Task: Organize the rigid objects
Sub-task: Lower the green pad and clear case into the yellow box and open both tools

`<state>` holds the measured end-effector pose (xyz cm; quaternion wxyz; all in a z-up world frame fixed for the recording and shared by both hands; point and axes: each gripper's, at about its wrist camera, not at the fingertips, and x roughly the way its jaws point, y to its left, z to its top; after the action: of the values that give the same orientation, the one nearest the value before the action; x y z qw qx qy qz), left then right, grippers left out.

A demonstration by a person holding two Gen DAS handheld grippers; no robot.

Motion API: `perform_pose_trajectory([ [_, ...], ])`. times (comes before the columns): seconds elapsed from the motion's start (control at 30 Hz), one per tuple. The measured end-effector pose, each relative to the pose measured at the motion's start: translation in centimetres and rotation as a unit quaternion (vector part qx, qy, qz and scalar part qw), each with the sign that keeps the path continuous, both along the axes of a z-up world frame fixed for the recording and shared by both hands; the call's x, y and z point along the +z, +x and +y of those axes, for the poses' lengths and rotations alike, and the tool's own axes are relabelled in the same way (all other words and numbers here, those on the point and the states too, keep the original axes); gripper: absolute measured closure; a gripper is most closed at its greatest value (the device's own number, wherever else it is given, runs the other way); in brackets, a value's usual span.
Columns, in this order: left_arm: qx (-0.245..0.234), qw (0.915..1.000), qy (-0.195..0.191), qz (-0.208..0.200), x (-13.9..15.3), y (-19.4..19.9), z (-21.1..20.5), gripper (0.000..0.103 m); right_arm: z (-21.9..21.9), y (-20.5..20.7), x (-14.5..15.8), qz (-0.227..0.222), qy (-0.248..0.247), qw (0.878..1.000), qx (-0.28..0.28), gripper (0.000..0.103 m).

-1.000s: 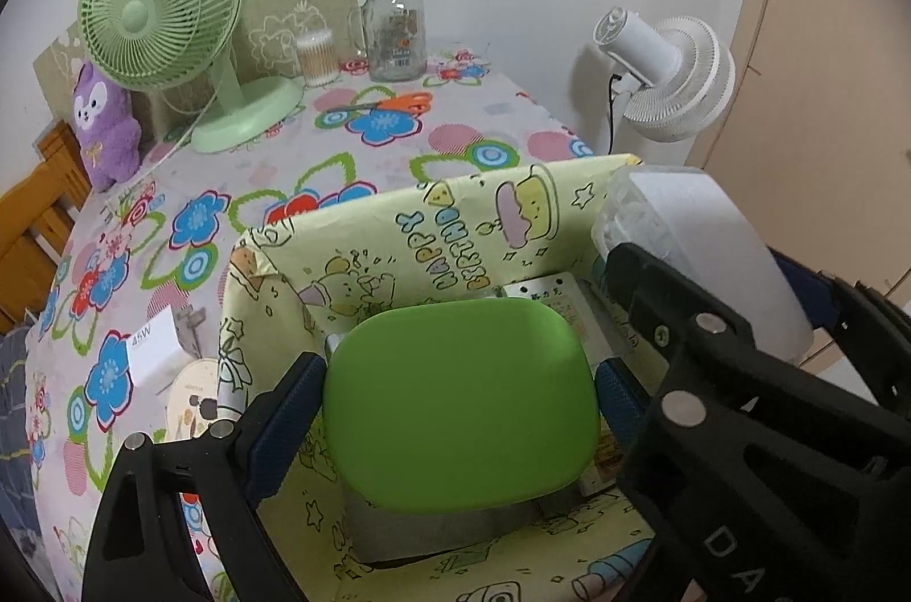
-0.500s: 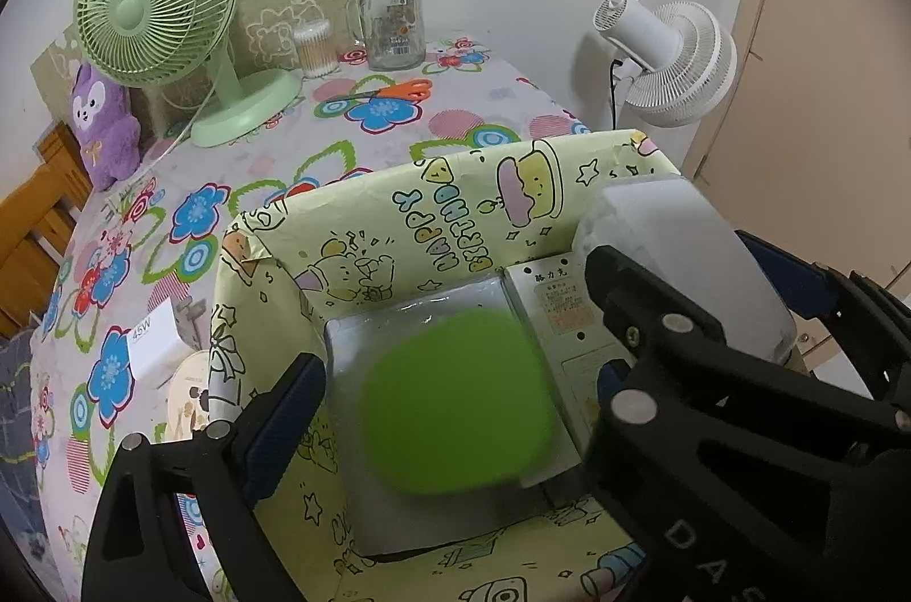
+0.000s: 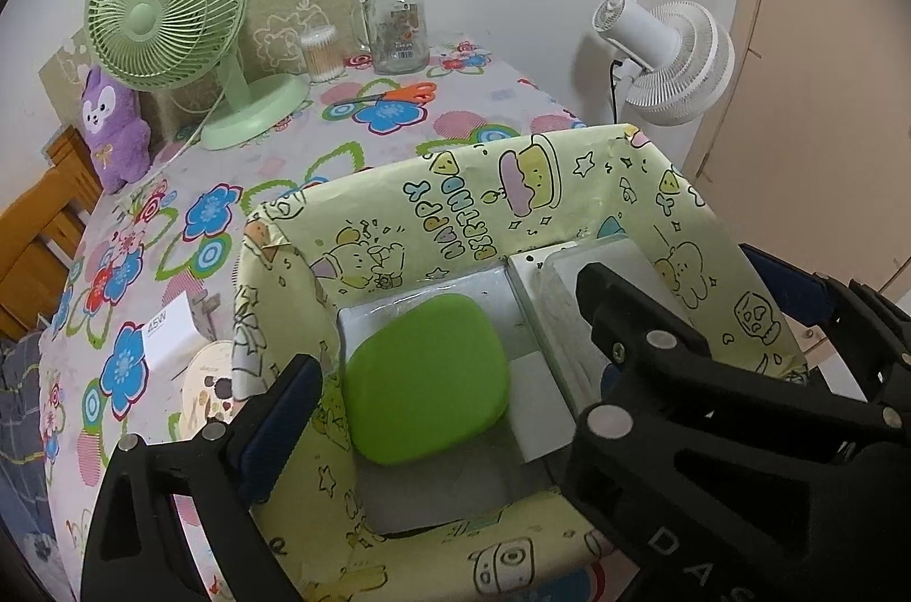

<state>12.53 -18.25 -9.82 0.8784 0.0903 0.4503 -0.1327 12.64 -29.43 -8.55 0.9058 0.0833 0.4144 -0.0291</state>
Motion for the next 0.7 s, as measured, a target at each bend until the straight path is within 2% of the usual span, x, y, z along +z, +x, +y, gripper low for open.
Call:
perform_pose_trajectory([
  [0.7,0.005,0.9991,-0.011,-0.04,2.9,-3.7,2.2,0.003,2.0,-3.9,3.3,-0.041,-0.02,0.999,0.002,0.021],
])
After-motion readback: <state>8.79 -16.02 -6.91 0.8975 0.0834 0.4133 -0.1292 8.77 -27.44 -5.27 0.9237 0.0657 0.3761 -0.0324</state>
